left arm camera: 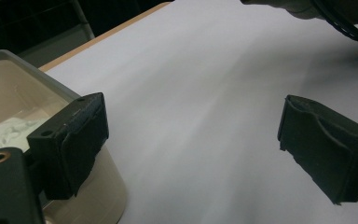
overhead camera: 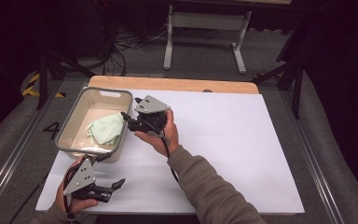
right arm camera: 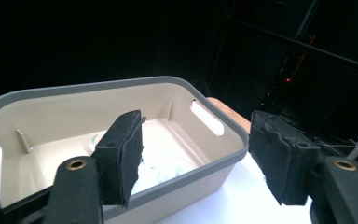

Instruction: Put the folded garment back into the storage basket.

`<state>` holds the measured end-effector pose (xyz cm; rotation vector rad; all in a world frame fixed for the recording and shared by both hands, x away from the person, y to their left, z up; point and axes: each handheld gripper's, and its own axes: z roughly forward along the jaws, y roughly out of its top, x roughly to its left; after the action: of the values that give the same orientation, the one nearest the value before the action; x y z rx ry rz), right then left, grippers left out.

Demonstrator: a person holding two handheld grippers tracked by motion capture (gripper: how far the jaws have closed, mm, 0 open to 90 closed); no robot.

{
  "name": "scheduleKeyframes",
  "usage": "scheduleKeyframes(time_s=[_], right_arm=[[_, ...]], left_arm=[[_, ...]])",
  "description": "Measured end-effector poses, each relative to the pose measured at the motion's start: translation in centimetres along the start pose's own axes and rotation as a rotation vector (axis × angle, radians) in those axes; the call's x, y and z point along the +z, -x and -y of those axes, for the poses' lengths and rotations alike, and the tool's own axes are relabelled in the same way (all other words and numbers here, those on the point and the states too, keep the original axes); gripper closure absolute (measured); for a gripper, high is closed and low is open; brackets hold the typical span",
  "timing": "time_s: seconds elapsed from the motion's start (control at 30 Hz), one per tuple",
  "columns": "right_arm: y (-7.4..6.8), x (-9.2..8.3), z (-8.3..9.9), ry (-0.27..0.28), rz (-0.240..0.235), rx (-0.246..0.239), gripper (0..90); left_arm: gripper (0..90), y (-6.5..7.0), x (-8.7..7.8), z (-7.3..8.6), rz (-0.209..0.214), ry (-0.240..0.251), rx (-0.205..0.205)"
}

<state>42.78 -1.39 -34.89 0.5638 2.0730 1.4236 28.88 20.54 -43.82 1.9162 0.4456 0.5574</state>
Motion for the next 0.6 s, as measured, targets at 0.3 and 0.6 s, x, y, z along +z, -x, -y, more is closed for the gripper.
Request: scheduleKeyframes(time_s=[0.3, 0.6], right_arm=[[0.5, -1.0, -0.1, 0.012, 0.016, -0.013, 34.9], [0.9, -1.9, -0.1, 0.029, 0.040, -0.012, 34.9]], left_arm=[[9.5, 0.1, 0.1, 0.0, 0.005, -0.002, -0.005], [9.5, 0.0, 0.0, 0.0, 0.005, -0.008, 0.002]])
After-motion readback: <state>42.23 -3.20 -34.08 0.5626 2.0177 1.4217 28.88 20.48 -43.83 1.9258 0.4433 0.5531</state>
